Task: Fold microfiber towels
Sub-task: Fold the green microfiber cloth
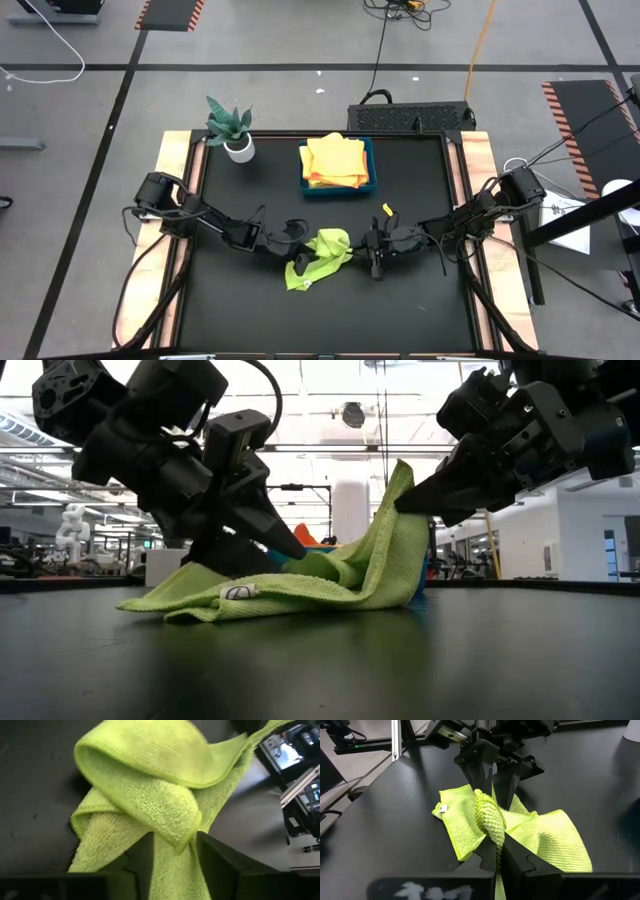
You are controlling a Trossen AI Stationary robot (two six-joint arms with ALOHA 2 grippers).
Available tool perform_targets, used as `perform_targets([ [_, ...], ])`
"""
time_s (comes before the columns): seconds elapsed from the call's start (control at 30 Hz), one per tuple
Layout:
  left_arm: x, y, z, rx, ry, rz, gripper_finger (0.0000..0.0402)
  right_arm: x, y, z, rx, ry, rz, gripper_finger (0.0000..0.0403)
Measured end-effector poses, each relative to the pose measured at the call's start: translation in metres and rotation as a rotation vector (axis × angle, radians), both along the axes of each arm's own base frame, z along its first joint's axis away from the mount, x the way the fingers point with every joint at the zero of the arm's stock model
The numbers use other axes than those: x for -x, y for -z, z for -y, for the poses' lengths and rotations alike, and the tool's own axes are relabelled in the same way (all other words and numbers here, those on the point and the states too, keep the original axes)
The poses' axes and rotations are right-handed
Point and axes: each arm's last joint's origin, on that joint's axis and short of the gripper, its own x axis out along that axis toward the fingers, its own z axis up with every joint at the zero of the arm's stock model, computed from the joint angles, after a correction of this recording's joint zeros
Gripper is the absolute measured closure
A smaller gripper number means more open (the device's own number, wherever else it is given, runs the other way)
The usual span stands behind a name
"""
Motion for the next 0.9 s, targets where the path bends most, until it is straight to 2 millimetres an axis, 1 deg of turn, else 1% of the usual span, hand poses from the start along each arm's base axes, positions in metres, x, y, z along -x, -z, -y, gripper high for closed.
perform_targets([
  [0.1, 0.000, -0.001, 0.000, -0.016, 0.010, 0.011, 0.0297, 0.000, 0.000, 0.000, -0.004, 0.001, 0.002, 0.0403],
  [0.27, -0.001, -0.002, 0.000, -0.093, 0.039, 0.030, 0.0376, 0.000, 0.000, 0.000, -0.005, 0.002, 0.002, 0.0403],
  [0.33, -0.002, -0.003, 0.000, -0.121, 0.056, 0.043, 0.0394, 0.000, 0.000, 0.000, -0.001, 0.000, 0.003, 0.0403],
  [0.5, -0.002, -0.014, 0.001, -0.165, 0.088, 0.112, 0.0399, -0.001, -0.002, 0.000, 0.001, -0.005, 0.024, 0.0403],
  [0.6, -0.001, -0.022, 0.002, -0.179, 0.101, 0.132, 0.0399, -0.001, -0.003, 0.000, 0.000, -0.006, 0.030, 0.0403],
  [0.7, 0.001, -0.026, 0.004, -0.178, 0.108, 0.137, 0.0398, -0.001, -0.003, 0.000, -0.003, -0.005, 0.029, 0.0403],
  [0.8, 0.001, -0.025, 0.004, -0.157, 0.113, 0.131, 0.0385, -0.001, -0.003, 0.000, -0.013, -0.002, 0.028, 0.0403],
  [0.9, 0.002, -0.023, 0.004, -0.144, 0.101, 0.099, 0.0362, -0.001, -0.003, 0.000, -0.015, -0.001, 0.025, 0.0403],
])
